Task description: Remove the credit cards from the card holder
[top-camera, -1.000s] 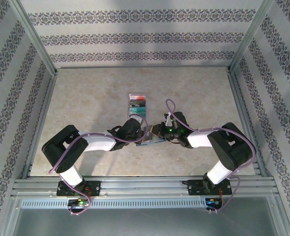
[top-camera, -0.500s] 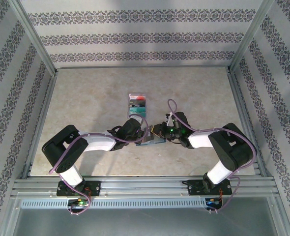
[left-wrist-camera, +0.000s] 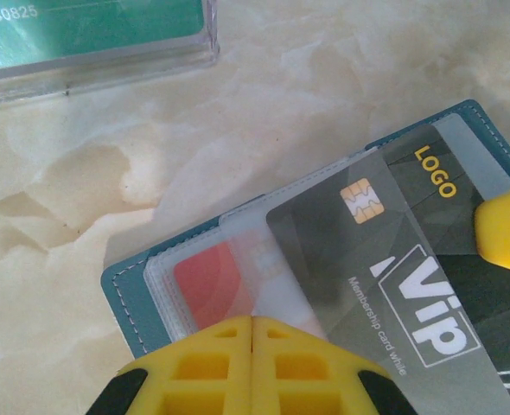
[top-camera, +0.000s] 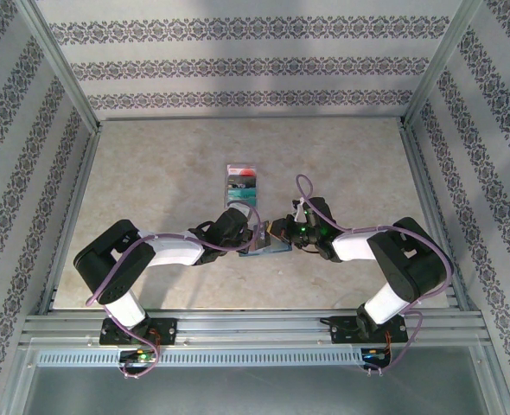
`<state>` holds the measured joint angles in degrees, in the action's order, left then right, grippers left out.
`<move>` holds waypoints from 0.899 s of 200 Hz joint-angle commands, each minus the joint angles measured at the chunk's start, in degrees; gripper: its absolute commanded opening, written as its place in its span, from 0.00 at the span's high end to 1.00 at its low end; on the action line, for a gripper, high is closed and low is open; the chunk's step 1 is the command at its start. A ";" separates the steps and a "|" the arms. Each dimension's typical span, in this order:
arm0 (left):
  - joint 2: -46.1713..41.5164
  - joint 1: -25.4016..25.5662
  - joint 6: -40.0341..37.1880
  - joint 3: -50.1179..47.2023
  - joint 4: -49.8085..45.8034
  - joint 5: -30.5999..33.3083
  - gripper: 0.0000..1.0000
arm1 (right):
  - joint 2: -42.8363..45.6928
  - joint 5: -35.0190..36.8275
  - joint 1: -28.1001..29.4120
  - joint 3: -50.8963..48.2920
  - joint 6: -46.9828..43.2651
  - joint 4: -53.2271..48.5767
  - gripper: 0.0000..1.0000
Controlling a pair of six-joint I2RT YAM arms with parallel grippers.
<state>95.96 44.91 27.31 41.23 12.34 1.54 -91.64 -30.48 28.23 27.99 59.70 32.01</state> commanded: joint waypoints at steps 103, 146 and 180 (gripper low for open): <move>-2.06 -0.87 0.47 -1.33 -3.37 1.45 0.99 | 7.88 4.79 -0.89 -0.26 -6.67 -10.55 1.00; -4.43 -1.05 0.49 -1.35 -3.67 1.04 0.91 | 11.93 6.39 -1.16 0.31 -9.11 -15.40 1.00; -6.69 -1.05 0.46 -1.20 -3.87 0.18 0.84 | 14.26 6.18 -1.27 0.64 -10.49 -16.79 1.00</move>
<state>91.83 44.51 27.38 40.62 9.82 1.69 -79.24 -25.23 27.49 27.73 51.86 17.34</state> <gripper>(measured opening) 0.135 0.053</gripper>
